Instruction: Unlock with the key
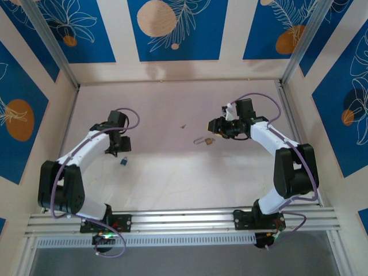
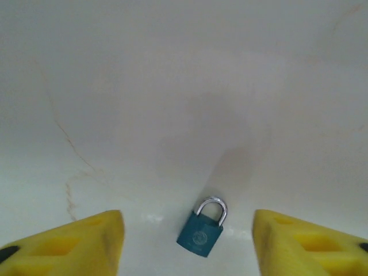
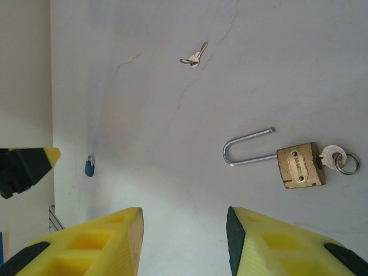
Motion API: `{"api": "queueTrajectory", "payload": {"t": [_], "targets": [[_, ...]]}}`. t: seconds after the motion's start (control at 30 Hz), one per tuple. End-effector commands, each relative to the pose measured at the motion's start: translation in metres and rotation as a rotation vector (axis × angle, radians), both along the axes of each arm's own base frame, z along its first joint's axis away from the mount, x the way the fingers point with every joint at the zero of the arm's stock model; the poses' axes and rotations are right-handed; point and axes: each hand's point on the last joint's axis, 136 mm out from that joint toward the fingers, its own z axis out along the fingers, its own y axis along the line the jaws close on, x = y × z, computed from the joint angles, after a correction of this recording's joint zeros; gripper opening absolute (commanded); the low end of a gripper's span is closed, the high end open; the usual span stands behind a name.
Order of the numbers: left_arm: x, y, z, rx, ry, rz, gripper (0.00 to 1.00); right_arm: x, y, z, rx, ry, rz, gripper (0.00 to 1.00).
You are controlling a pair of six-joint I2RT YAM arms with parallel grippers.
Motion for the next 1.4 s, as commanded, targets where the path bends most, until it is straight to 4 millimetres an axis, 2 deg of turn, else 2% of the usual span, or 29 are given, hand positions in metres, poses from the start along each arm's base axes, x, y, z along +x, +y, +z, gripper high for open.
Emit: {"api": "queueTrajectory", "payload": {"t": [0.0, 0.2, 0.33, 0.7, 1.07, 1.23, 1.37], "targets": [[-0.023, -0.007, -0.021, -0.053, 0.119, 0.029, 0.57, -0.007, 0.004, 0.011, 0.038, -0.020, 0.017, 0.44], [-0.037, -0.010, -0.046, -0.079, 0.169, 0.049, 0.56, -0.011, 0.005, 0.013, 0.050, -0.032, 0.022, 0.44], [-0.039, -0.009, -0.055, -0.078, 0.171, 0.062, 0.56, -0.012, 0.006, 0.018, 0.058, -0.044, 0.026, 0.44], [-0.039, -0.015, -0.061, -0.108, 0.170, 0.032, 0.49, -0.014, 0.007, 0.022, 0.063, -0.050, 0.027, 0.43], [-0.040, -0.025, -0.050, -0.168, 0.144, 0.021, 0.43, -0.016, 0.010, 0.024, 0.068, -0.055, 0.041, 0.40], [-0.040, -0.017, -0.050, -0.127, 0.147, 0.029, 0.43, -0.016, 0.011, 0.022, 0.070, -0.054, 0.044, 0.39], [-0.042, -0.012, -0.058, -0.091, 0.177, 0.035, 0.43, -0.017, 0.011, 0.022, 0.069, -0.055, 0.044, 0.39]]}}
